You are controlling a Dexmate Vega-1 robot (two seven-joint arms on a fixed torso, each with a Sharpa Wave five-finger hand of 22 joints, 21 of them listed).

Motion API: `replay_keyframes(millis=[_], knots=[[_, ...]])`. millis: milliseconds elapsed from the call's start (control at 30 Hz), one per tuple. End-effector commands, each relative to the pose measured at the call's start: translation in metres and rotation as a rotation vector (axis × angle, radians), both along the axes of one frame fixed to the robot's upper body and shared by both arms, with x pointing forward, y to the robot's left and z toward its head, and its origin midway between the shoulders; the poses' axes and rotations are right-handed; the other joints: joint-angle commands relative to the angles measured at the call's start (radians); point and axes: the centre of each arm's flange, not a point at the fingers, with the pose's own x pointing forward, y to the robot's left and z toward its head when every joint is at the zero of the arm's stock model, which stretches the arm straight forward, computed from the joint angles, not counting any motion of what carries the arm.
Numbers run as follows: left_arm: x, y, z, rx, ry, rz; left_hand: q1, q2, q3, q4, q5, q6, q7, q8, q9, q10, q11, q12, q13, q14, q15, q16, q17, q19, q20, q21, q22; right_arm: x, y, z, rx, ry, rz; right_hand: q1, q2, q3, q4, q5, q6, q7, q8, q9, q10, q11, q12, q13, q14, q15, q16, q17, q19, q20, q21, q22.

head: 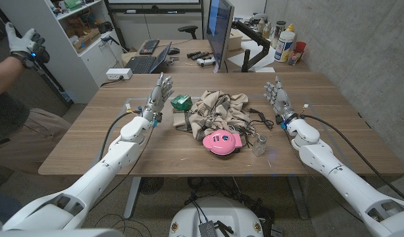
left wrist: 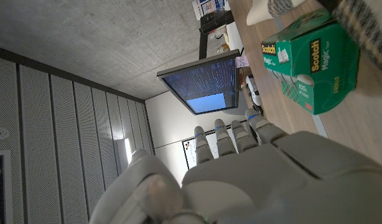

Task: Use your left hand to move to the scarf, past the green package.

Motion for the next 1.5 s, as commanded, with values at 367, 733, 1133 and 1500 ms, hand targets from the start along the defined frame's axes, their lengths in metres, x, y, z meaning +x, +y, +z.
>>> replay_keyframes(millis=[367,733,1133,1500], knots=[[0.01,-0.005,0.024,0.073,-0.047,0.0,0.013,0.003,-0.006,-0.007,0.002,0.009,-0.002,0.004,0.005,-0.007,0.005,0.001,0.002,-0.002,-0.074,0.003,0.003,-0.004,-0.013,0.003,0.002,-0.003,0.0,0.004,-0.022,-0.006,-0.017,0.0,0.021,0.003,0.007,0.003,0.009,-0.001,0.005,0.002,0.001,0.001,0.002,0.005,-0.014,0.0,0.001,0.003,0.001,0.002,-0.01,0.005],[0.011,-0.01,0.034,0.126,-0.071,-0.001,0.023,-0.002,-0.005,-0.015,0.003,0.004,-0.002,0.002,0.004,-0.015,0.01,-0.002,0.002,-0.015,-0.068,-0.001,0.002,-0.008,-0.009,0.001,0.001,-0.006,-0.001,0.005,-0.022,-0.014,-0.019,0.0,0.021,0.004,0.006,0.002,0.009,0.002,0.005,0.001,0.0,0.003,0.002,0.005,-0.016,0.001,0.001,0.003,0.001,0.001,-0.013,0.005],[0.012,-0.013,0.042,0.201,-0.097,0.038,0.038,-0.01,-0.004,-0.027,0.005,0.001,-0.001,0.001,0.004,-0.019,0.01,-0.002,0.002,-0.024,-0.066,-0.003,0.002,-0.013,-0.008,0.0,0.001,-0.009,-0.004,0.005,-0.034,-0.018,-0.02,0.0,0.021,0.005,0.006,0.002,0.008,0.002,0.004,0.001,-0.006,0.005,0.0,0.005,-0.02,0.002,0.001,0.003,-0.002,0.003,-0.017,0.005],[0.008,-0.019,0.052,0.248,-0.141,0.053,0.05,-0.015,-0.003,-0.036,0.006,-0.002,0.0,0.0,0.004,-0.024,0.012,-0.003,0.002,-0.032,-0.067,-0.003,0.001,-0.015,-0.009,0.0,0.0,-0.008,-0.004,0.004,-0.029,-0.007,-0.02,-0.001,0.022,0.006,0.006,0.001,0.004,0.0,0.003,0.001,-0.011,0.007,-0.002,0.005,-0.025,0.004,0.0,0.003,-0.005,0.003,-0.021,0.005]])
